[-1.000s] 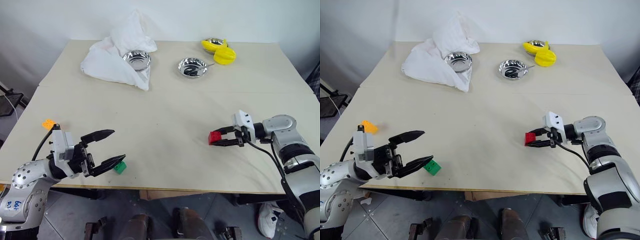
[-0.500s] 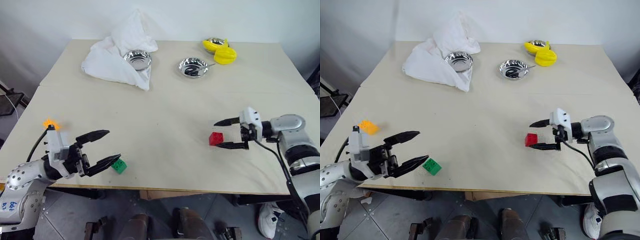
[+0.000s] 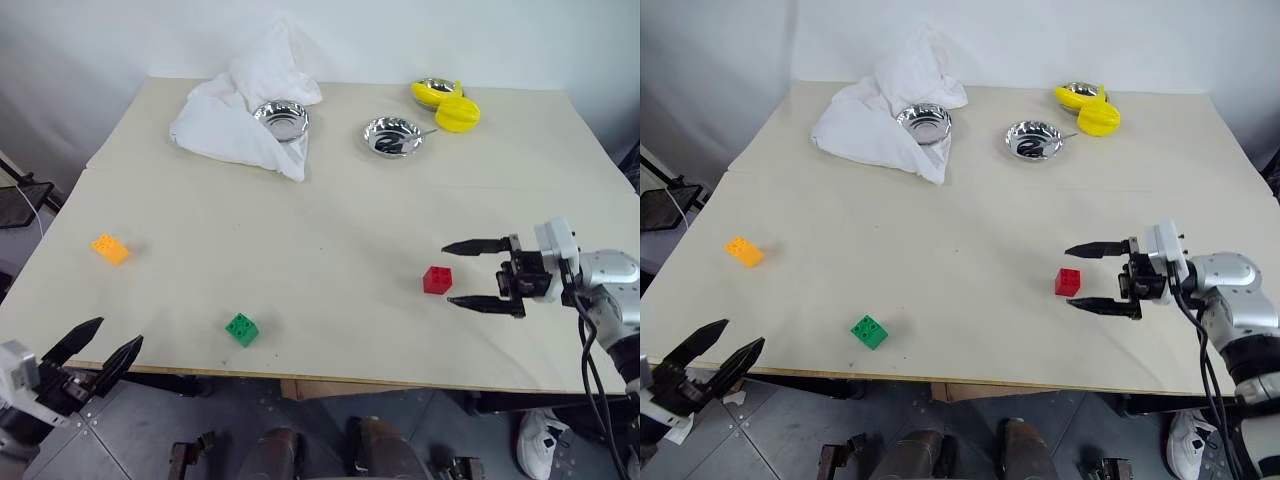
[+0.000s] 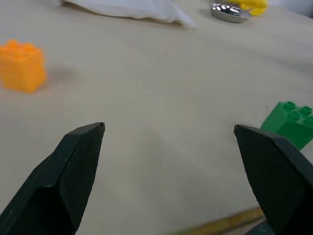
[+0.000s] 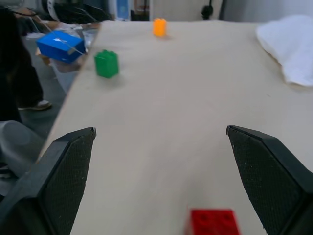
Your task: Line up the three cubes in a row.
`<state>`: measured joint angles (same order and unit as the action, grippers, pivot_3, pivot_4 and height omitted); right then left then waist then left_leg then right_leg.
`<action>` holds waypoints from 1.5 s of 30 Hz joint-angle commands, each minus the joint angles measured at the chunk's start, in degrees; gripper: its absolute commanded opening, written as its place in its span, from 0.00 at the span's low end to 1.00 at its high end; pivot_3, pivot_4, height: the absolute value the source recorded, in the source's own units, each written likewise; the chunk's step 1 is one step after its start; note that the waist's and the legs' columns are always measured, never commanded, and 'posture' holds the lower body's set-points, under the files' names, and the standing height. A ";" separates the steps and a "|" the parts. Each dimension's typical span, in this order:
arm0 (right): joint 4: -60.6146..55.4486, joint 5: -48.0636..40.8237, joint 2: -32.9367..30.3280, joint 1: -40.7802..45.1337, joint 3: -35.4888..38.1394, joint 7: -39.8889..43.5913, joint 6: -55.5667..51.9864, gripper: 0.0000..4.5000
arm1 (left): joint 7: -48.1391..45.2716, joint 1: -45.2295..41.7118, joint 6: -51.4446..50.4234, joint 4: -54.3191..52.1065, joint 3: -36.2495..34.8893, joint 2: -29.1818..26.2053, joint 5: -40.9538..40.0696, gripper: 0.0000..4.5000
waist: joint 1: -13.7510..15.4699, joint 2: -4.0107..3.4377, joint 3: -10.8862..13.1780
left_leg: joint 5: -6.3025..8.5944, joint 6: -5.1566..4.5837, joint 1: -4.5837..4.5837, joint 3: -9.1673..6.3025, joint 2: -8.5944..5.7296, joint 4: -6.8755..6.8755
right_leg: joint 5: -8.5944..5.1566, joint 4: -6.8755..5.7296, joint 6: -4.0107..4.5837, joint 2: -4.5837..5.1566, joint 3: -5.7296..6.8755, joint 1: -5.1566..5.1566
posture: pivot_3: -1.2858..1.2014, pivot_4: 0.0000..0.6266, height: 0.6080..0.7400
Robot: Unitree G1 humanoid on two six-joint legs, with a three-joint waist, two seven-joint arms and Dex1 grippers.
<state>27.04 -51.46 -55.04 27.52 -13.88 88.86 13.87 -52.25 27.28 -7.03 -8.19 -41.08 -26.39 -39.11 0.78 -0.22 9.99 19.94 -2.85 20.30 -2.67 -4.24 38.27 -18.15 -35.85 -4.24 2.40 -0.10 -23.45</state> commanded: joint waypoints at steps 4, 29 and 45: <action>-2.66 0.26 0.58 -1.44 4.89 3.64 2.11 0.99 | -4.96 2.72 3.66 -2.88 2.37 -1.11 1.28 1.00 | 0.59 0.00 0.00 | 0.00 0.01 0.00 0.02 0.00 0.00 | 0.00 -0.01 0.01 0.00 0.00 -0.02 | 0.52 0.24 1.00; -5.92 -1.45 -9.19 -14.29 6.60 3.64 9.78 1.00 | 10.64 -12.78 -10.32 -13.65 29.74 -5.31 15.23 0.80 | 0.69 -0.07 0.01 | -0.05 0.12 -0.08 0.02 0.02 0.03 | 0.02 -0.13 -0.03 -0.04 0.01 0.00 | 0.52 0.24 1.00; -7.94 0.60 -5.08 -23.79 23.80 1.31 4.58 1.00 | -16.54 -44.97 -5.63 3.88 39.76 -15.03 14.24 0.33 | 1.66 -0.10 -0.01 | -0.06 0.16 0.02 -0.08 0.00 0.32 | 0.02 -0.20 -0.03 -0.01 0.16 0.02 | 0.52 0.24 1.00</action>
<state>20.28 -50.92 -60.83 4.59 6.88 88.90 19.32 -64.80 -15.79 -14.01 -5.87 -3.35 -41.10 -25.20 2.43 -0.32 9.98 19.90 -2.70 20.33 -2.76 -4.24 38.67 -18.13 -36.04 -4.28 2.39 0.08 -23.40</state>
